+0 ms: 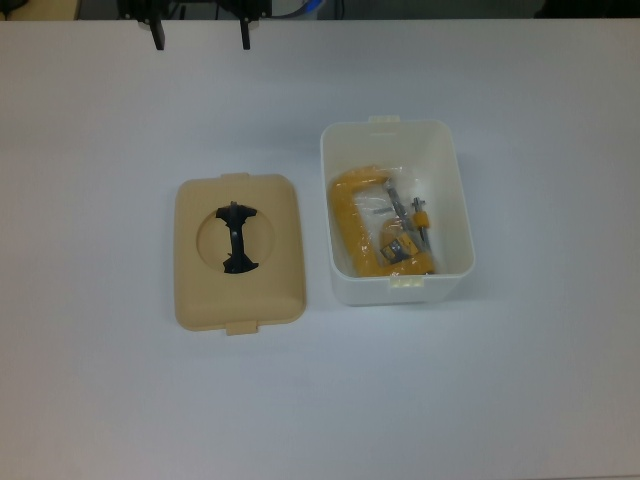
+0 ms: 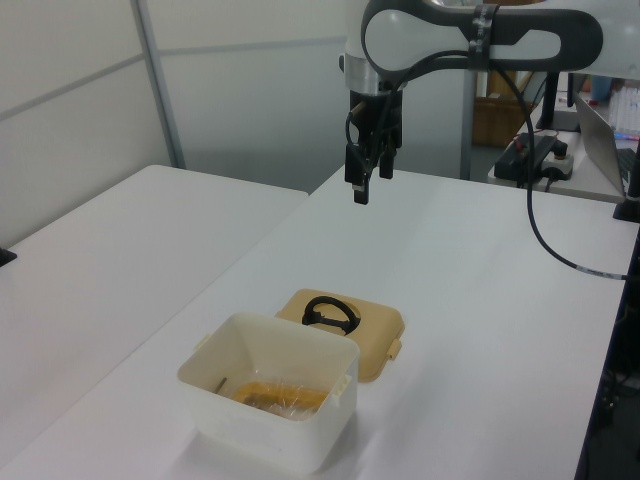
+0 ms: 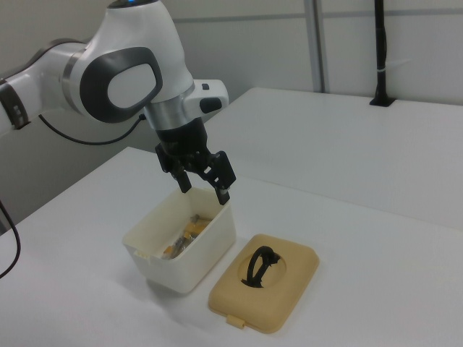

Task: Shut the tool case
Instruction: 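Move the gripper down toward the black handle of the beige lid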

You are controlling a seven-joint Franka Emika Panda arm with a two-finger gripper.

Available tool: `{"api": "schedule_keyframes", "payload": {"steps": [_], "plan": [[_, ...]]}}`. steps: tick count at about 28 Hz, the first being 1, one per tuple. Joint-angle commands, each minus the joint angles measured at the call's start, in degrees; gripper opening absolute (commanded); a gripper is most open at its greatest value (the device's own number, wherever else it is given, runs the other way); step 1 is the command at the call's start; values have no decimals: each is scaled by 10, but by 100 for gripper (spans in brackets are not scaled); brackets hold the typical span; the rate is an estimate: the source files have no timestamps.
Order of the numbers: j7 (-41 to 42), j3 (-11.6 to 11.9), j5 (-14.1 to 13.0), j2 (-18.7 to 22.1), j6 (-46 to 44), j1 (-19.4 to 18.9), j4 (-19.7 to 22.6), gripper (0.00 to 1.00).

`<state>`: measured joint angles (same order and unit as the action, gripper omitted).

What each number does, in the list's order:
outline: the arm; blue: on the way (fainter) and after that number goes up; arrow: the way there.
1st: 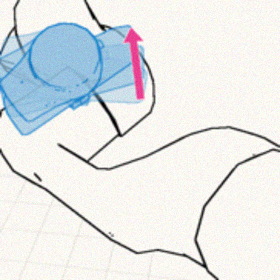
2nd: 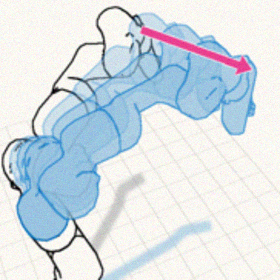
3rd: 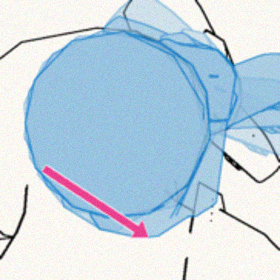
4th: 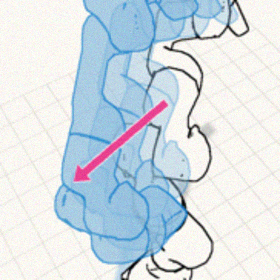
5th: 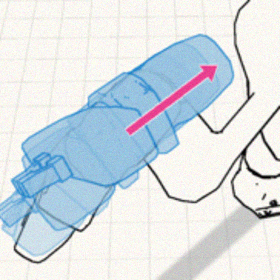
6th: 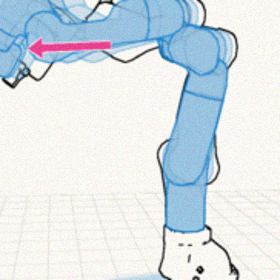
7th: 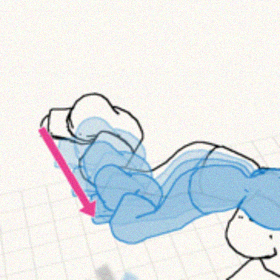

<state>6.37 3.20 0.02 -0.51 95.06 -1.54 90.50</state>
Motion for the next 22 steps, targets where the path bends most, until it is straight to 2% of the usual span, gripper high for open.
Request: {"api": "schedule_keyframes", "payload": {"steps": [1,9,15,22], "plan": [[14,0,-8,-16,-6,0,3,100],[16,-1,-9,-35,7,-2,5,100],[16,-1,-9,-53,60,-2,15,100],[10,-1,-9,-91,143,-2,35,100]]}}
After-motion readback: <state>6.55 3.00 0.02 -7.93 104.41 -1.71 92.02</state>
